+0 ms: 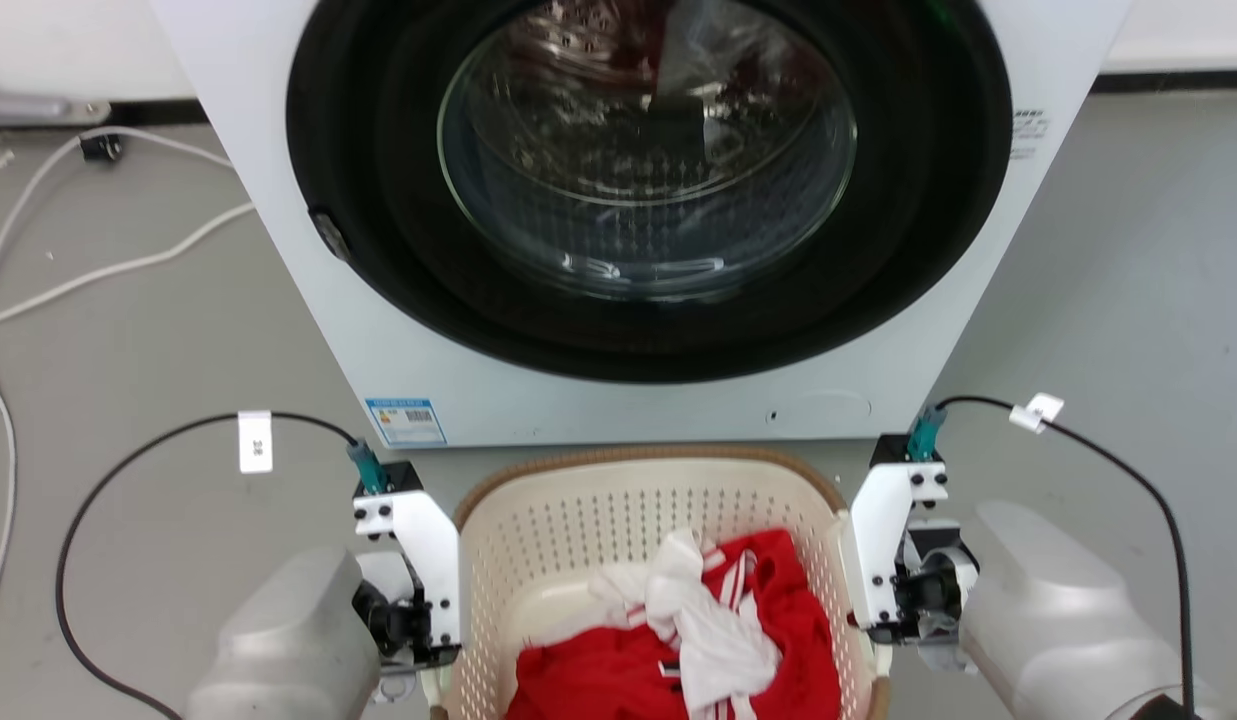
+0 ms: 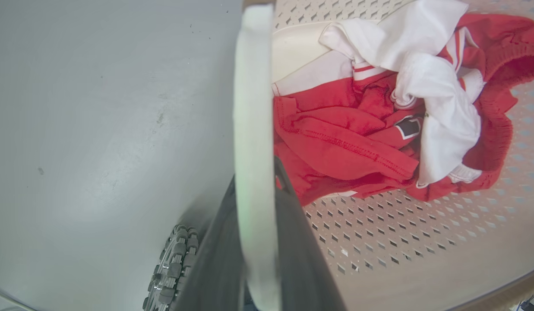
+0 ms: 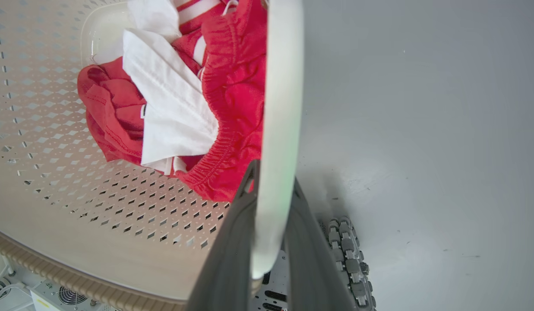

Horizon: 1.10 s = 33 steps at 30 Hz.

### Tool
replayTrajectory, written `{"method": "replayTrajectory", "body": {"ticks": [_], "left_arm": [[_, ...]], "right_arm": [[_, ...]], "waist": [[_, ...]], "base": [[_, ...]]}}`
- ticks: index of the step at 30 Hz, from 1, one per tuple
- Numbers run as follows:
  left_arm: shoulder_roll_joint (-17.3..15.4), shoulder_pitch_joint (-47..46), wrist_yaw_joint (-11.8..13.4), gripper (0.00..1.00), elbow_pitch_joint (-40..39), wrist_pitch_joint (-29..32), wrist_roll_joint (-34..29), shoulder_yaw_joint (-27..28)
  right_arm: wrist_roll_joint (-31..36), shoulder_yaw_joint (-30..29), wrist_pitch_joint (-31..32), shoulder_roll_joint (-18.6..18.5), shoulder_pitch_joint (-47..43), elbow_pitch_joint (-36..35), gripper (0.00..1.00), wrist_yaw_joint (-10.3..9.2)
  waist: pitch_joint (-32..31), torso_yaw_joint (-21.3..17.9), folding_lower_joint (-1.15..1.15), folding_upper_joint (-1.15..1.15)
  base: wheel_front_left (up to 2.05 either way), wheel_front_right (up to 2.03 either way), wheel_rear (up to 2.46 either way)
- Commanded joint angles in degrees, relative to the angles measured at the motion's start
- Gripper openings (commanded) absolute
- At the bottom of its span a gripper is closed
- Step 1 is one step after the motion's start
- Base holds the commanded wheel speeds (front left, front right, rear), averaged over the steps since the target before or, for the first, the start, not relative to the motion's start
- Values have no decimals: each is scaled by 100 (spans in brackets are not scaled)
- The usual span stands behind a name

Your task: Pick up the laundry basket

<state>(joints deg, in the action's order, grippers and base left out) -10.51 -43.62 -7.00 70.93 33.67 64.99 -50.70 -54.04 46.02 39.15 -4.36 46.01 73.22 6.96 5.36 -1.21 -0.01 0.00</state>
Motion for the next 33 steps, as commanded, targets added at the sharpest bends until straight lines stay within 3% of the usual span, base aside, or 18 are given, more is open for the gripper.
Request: {"method": "replayTrajectory", "body": {"ticks": [1, 12, 33], "left_arm": [[252, 88, -86, 0, -76, 45, 79, -11], [307, 292, -84, 0, -25, 40, 106, -118], [386, 409, -84, 0, -50, -85, 163, -325]], "right_arm": [[-113, -4, 90, 236, -97, -74, 0, 96], [-138, 3, 227, 179, -341, -5, 0, 95], [-108, -37, 20, 143, -570, 20, 0, 95]], "waist": [[-200, 19, 1, 0], [-658, 91, 1, 0], [-899, 142, 1, 0]], "base": [[0, 0, 0], [0, 0, 0], [0, 0, 0]]}}
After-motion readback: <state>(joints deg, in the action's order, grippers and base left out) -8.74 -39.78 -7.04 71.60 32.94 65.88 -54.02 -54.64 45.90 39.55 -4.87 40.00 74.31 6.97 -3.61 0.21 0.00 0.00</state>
